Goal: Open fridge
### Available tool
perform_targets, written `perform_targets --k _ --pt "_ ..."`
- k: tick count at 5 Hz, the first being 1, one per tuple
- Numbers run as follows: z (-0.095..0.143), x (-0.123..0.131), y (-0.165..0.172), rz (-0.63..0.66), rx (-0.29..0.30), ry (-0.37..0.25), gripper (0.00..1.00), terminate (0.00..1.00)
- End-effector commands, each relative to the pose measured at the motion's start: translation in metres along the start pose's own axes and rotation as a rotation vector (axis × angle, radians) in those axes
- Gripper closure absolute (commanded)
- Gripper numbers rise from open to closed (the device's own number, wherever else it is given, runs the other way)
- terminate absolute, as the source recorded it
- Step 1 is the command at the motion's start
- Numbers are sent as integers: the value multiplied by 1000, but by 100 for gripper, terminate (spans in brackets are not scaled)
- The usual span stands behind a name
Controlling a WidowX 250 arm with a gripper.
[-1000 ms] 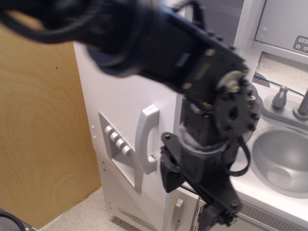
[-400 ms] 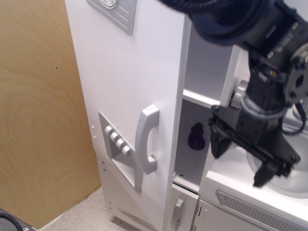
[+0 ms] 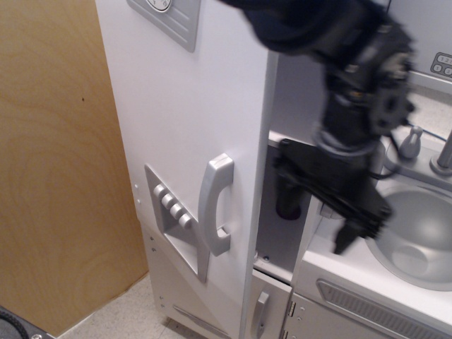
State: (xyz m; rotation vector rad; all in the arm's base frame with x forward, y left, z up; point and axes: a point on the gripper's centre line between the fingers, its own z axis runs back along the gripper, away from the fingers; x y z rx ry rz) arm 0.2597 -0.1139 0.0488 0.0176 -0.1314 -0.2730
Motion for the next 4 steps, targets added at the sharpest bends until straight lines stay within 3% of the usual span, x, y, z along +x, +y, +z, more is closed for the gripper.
perform_targets --k 1,2,3,4 --pt "33 -35 39 34 60 -20 0 0" --pt "49 -60 58 102 102 0 0 0" --pt "49 -72 89 169 134 98 0 0" --pt "37 -74 126 277 166 137 0 0"
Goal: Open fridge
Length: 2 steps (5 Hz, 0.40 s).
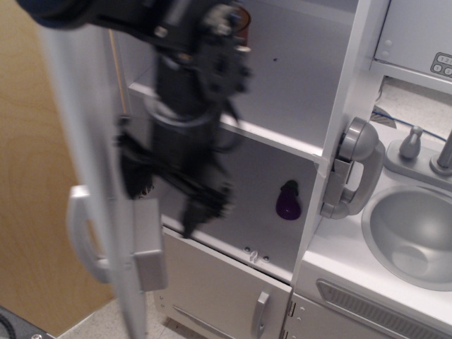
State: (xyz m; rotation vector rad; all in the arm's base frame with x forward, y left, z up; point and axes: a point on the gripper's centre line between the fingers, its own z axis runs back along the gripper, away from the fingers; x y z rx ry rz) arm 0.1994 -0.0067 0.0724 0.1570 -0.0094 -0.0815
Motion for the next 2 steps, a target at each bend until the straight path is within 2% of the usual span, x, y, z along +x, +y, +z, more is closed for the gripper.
perform_targets --k 1,2 --pt "-14 25 62 122 53 1 0 0" --pt "-18 31 100 186 76 -43 0 0"
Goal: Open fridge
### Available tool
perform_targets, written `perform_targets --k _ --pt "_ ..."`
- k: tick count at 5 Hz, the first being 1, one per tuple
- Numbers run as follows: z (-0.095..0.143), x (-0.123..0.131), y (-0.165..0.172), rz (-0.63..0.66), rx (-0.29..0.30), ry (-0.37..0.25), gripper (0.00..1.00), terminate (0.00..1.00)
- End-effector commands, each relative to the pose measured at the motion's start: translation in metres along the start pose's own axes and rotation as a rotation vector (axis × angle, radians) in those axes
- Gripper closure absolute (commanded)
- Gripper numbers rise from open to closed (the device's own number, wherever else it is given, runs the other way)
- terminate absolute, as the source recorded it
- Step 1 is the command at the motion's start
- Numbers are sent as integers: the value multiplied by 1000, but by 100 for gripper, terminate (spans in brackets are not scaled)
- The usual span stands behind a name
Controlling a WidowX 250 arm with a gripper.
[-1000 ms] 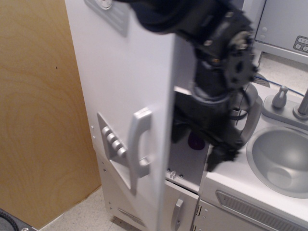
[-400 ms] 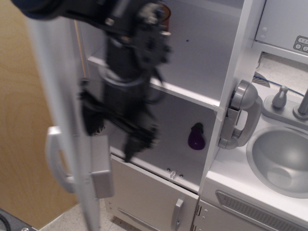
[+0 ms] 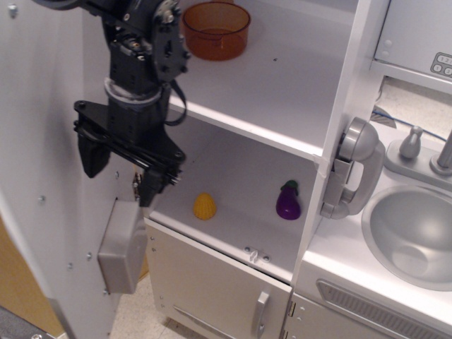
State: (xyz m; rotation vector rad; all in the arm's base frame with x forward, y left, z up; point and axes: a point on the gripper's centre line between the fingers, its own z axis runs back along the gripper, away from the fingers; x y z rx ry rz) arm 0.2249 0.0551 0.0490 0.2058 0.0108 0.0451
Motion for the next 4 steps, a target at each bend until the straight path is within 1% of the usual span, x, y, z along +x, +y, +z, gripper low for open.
perform_targets --k 1,2,3,4 --pt "16 29 71 121 5 -54 0 0" --pt "21 45 90 156 -36 -19 0 0" --pt "21 45 90 156 -36 -19 0 0" --pt "21 45 90 156 -36 -19 0 100"
